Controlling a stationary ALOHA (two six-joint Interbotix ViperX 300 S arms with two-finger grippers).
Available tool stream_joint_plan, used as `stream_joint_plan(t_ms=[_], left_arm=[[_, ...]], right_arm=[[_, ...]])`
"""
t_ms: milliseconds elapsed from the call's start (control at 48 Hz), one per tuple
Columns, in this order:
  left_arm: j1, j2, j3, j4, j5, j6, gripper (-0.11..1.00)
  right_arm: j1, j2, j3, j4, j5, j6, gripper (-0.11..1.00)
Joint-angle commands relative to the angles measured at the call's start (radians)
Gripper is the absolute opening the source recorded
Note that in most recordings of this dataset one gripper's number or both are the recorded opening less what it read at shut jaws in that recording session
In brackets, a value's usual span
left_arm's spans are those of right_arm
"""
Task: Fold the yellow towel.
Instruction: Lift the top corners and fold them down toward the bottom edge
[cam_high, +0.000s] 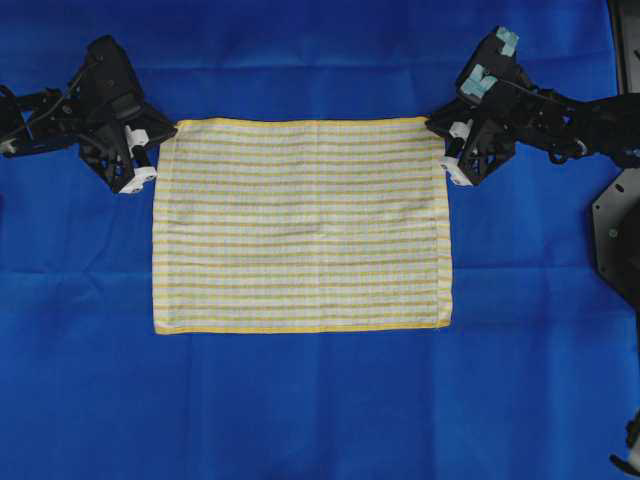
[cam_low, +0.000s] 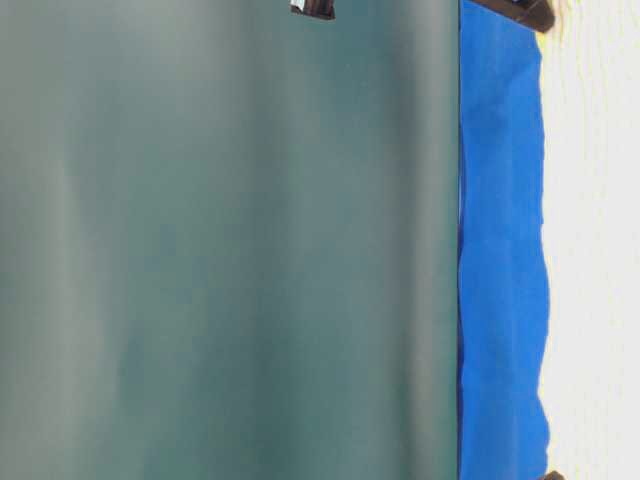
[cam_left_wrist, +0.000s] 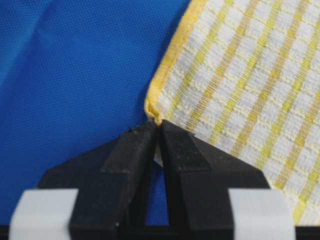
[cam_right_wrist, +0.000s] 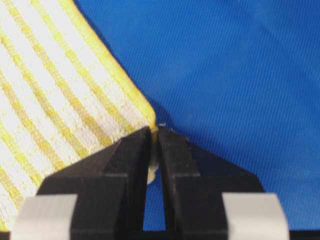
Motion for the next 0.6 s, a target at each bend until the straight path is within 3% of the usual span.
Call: stream_joint_plan(t_ms=[0,292,583], left_arm=[[0.012,-0.048,-0.011,-0.003,0.015,0.003,0.03],[0.012,-0.186,-0.009,-0.003,0.074,0.008,0.03],[0.005,-0.204,-0.003,-0.003,0.077,0.005,0.03]], right_arm=[[-0.002,-0.041,-0.003,0.005,-0.003,-0.002,0.05],[0.0,-0.112,0.0,0.008,0.005,-0.002,0.05],[0.0,-0.132,0.0,0.015,0.021,-0.002,0.05]])
